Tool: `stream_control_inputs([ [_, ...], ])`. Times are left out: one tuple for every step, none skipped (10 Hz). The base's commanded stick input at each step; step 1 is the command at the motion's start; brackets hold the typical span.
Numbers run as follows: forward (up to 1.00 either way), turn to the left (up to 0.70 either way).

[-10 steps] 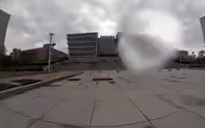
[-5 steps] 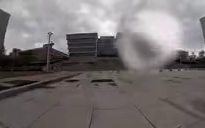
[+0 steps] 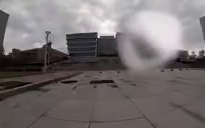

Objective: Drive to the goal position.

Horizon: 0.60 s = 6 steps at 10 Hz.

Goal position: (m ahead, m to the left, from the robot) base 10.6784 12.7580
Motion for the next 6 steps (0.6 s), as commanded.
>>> stream_control_inputs([
  [0.7, 0.0],
  [0.7, 0.0],
  [0.7, 0.0],
  [0.7, 0.0],
  [0.7, 0.0],
  [0.7, 0.0],
])
